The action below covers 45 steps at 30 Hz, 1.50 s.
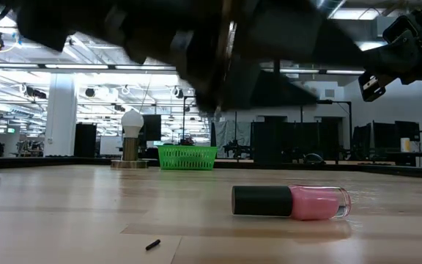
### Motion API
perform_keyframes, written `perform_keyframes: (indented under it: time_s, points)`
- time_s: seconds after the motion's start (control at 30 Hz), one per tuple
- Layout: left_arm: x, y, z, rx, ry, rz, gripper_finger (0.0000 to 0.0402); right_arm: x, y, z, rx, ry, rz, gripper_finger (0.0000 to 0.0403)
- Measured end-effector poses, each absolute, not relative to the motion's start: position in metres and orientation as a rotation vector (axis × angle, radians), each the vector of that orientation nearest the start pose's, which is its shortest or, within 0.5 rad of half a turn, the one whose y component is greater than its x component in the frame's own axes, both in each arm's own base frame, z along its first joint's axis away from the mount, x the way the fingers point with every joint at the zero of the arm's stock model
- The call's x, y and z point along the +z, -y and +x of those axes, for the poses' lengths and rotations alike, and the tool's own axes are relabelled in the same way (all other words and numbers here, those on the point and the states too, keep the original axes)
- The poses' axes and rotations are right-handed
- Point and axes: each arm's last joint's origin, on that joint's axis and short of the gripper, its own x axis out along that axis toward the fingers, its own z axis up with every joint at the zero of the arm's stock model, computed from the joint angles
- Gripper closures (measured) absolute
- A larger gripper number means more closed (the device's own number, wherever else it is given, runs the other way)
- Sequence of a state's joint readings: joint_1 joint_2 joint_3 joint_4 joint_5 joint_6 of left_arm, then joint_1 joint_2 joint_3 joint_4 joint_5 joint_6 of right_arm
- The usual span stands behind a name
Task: Pick & Place Nail Polish
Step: Put the pink nail polish into the green bin
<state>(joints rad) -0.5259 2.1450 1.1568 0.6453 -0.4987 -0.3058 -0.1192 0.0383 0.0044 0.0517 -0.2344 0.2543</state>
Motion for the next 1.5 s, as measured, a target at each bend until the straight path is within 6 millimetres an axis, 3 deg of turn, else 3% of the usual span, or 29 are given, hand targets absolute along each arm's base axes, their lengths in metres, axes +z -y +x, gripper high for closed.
perform_keyframes:
  time_s: [0.33,0.6,0.73,0.9,0.97,1.13,1.27,1.4,1.5]
  points:
    - [0.074,0.237,0.365,-0.019,-0.400,-0.157,0.0121,0.167,0.005,0.099,0.117,0.002,0.251,0.0403]
    - [0.053,0.236,0.365,0.069,-0.404,-0.189,0.0125,0.167,0.005,0.099,0.117,0.003,0.251,0.0403]
    - [0.050,0.234,0.364,0.074,-0.432,-0.138,0.0169,0.167,0.005,0.099,0.117,0.002,0.251,0.0403]
    - [0.046,0.232,0.362,0.082,-0.459,-0.100,0.0274,0.167,0.005,0.099,0.117,0.003,0.251,0.0403]
    - [0.045,0.232,0.362,0.085,-0.461,-0.100,0.0304,0.167,0.005,0.099,0.117,0.003,0.251,0.0403]
    - [0.046,0.229,0.363,0.086,-0.465,-0.130,0.0304,0.167,0.005,0.099,0.117,0.003,0.251,0.0403]
    - [0.058,0.226,0.365,0.068,-0.466,-0.129,0.0304,0.167,0.005,0.099,0.117,0.003,0.251,0.0403]
    - [0.078,0.206,0.364,0.099,-0.509,-0.078,0.0304,0.167,0.005,0.099,0.116,0.003,0.251,0.0403]
    - [0.100,0.178,0.362,0.161,-0.534,-0.051,0.0304,0.167,0.005,0.099,0.117,0.003,0.251,0.0403]
